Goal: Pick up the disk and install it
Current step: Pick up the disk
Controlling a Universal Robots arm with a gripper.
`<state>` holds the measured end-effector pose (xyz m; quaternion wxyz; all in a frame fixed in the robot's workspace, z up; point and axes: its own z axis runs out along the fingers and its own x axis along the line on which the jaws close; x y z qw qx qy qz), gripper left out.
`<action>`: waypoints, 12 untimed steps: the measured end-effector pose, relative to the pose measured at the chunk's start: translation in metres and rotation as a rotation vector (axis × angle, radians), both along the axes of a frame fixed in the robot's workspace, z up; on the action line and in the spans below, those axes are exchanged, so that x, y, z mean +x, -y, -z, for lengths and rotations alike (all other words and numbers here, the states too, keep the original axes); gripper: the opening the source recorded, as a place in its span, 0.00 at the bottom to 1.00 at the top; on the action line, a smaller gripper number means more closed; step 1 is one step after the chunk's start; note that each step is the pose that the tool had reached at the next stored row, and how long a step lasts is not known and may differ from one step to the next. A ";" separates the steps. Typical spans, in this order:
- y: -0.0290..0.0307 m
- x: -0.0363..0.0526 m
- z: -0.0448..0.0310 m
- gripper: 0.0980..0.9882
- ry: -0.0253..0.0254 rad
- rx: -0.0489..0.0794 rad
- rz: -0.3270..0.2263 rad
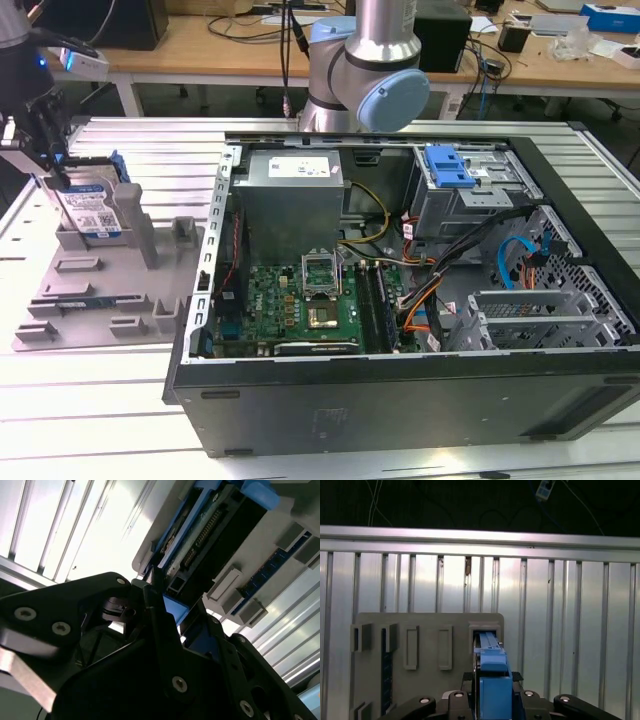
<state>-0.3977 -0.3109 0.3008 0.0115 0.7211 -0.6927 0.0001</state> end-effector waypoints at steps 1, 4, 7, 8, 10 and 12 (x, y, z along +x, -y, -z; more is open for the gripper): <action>0.0000 0.0000 -0.0022 0.30 -0.0006 0.000 0.000; 0.0000 0.0000 -0.0106 0.30 -0.0005 0.000 0.000; 0.0000 0.0000 -0.0200 0.30 -0.0005 0.000 0.000; 0.0000 -0.0001 -0.0230 0.30 -0.0005 0.000 0.000; 0.0000 0.0000 -0.0308 0.30 -0.0005 0.000 0.000; 0.0000 -0.0001 -0.0400 0.30 -0.0005 0.000 0.000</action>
